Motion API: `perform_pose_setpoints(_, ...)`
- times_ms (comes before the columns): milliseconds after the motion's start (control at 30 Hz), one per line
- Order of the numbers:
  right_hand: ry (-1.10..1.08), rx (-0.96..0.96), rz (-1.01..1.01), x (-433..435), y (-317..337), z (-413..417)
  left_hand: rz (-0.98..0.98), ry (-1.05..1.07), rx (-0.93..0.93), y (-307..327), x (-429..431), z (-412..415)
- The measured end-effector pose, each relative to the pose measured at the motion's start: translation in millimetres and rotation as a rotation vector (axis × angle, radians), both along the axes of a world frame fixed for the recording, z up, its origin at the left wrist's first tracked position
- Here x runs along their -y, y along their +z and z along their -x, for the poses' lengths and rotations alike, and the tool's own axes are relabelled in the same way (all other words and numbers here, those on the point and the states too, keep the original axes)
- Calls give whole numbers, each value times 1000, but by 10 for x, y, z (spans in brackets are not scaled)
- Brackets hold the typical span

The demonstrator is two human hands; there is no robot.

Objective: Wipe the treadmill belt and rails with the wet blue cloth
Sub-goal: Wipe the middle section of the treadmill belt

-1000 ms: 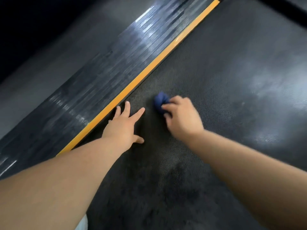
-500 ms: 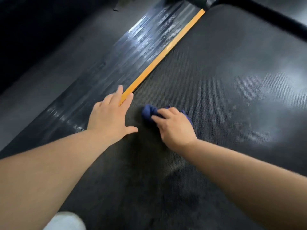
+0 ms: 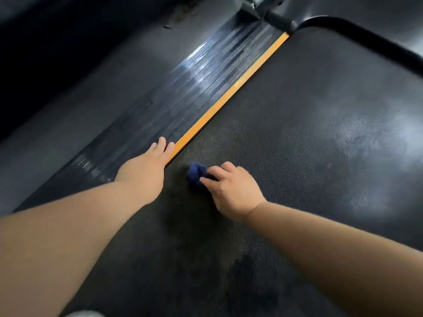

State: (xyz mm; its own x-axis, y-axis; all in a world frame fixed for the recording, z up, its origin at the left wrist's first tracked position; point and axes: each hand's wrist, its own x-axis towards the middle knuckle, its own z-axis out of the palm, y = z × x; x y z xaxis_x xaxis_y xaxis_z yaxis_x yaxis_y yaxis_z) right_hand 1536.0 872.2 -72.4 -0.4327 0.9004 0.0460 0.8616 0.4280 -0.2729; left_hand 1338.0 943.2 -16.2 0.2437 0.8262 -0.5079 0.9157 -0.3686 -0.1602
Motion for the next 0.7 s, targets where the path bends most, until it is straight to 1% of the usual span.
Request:
perform_pose_setpoints(33, 57, 56, -47, -120, -4, -95, 5, -9, -5, 12, -20, 8)
perform_pose_setpoints(67, 51, 116, -95, -276, -5, -194, 7, -20, -13, 16, -41, 29)
perform_pose_setpoints(100, -35, 149, -140, -449, -3, -305, 6, -26, -21, 14, -55, 50)
perform_pose_setpoints(133, -205, 152, -172, -647, 16, -428, 6, -26, -20, 8, -59, 65)
perform_pose_setpoints(167, -408, 170, -153, -843, 57, -559, 8, -22, -10, -5, -60, 75)
perform_pose_setpoints(200, -564, 156, -101, -990, 69, -657, 7, -17, 2, -18, -64, 80)
perform_pose_setpoints(233, -654, 128, -42, -1064, 98, -675, 4, -14, 9, -15, -67, 77)
perform_pose_setpoints(267, -654, 128, -19, -1061, 114, -605, 1, -14, 12, 2, -61, 62)
perform_pose_setpoints(300, -599, 121, -3, -978, 128, -479, -3, -21, 11, 14, -55, 50)
perform_pose_setpoints(367, -421, 27, -16, -650, 80, -154, 0, -39, -5, 35, -62, 35)
perform_pose_setpoints(400, -296, -18, 22, -437, 59, -3, 8, -41, -10, 46, -56, 33)
perform_pose_setpoints(433, -170, -24, 49, -271, 16, 78, 12, -36, -11, 53, -45, 30)
perform_pose_setpoints(500, 16, 50, 23, -336, 42, -22, 2, -25, -4, 51, -45, 25)
perform_pose_setpoints(533, 17, 122, -32, -517, 55, -141, -7, -24, -5, 34, -55, 30)
perform_pose_setpoints(567, -67, 187, -79, -715, 88, -264, -10, -19, -12, 21, -58, 36)
perform_pose_setpoints(600, -229, 252, -105, -925, 112, -396, -7, -12, -18, -2, -57, 45)
perform_pose_setpoints(633, -421, 287, -87, -1116, 164, -523, -6, -5, -16, -25, -53, 53)
perform_pose_setpoints(667, -582, 264, -31, -1249, 208, -606, -8, -4, -5, -49, -53, 57)
perform_pose_setpoints(700, -686, 212, 40, -1311, 221, -607, -13, -8, 10, -64, -53, 55)
